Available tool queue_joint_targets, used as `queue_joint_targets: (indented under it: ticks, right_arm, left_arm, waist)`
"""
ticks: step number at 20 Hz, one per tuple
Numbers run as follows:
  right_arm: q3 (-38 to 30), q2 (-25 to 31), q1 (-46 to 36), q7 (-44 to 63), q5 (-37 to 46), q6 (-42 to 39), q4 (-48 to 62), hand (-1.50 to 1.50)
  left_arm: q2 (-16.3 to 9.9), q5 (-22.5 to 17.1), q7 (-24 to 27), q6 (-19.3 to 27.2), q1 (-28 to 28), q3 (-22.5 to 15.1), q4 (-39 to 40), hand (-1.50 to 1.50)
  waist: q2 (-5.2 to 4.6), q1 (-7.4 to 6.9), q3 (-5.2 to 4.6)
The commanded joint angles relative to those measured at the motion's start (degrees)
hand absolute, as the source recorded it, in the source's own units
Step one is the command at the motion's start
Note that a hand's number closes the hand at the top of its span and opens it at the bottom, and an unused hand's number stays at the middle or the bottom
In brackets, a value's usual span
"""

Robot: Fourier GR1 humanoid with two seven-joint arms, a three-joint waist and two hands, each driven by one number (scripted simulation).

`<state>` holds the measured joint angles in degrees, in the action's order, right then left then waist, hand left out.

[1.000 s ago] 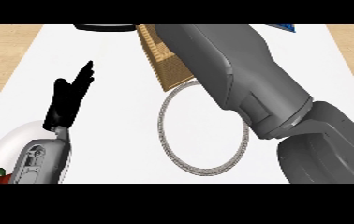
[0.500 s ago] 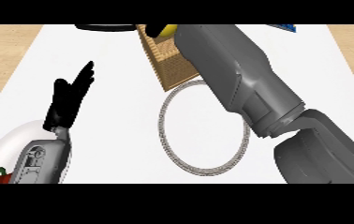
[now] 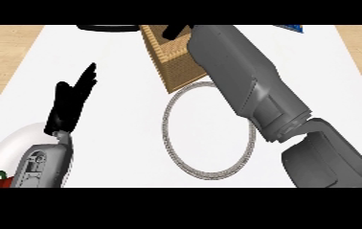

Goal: Pick the lemon from the placemat and place it in the basket

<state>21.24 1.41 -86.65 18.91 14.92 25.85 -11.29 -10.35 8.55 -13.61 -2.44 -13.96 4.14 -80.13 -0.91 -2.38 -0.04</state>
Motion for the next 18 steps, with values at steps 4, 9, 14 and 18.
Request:
queue_joint_targets:
  ticks: [4, 9, 14, 18]
  right_arm:
    - [-3.8, 2.2, 1.5, -2.2, -0.6, 13.7, -1.8, -1.50]
    - [-7.2, 8.0, 4.1, -1.5, -2.8, 12.1, -4.2, -1.50]
    - [-10.3, 13.7, 10.6, -1.7, -5.7, 8.9, -11.1, -1.50]
    - [-11.0, 19.0, 18.3, -3.2, -6.8, 4.9, -18.4, -1.50]
  left_arm:
    - [1.7, 0.3, 1.2, 1.3, 1.5, -0.3, -0.4, 0.00]
    - [-0.8, -1.2, 2.4, -0.7, -0.1, 2.2, 3.7, 0.00]
    - [0.0, -0.1, 0.9, 0.3, 3.0, 1.1, 0.4, 0.00]
    - [-0.7, -1.3, -1.7, 0.2, 4.4, 2.4, -3.1, 0.00]
  waist:
    - [0.42, 0.89, 0.01]
    - [0.72, 2.30, 0.01]
    - [1.42, 3.33, 0.06]
    - [1.60, 3.69, 0.06]
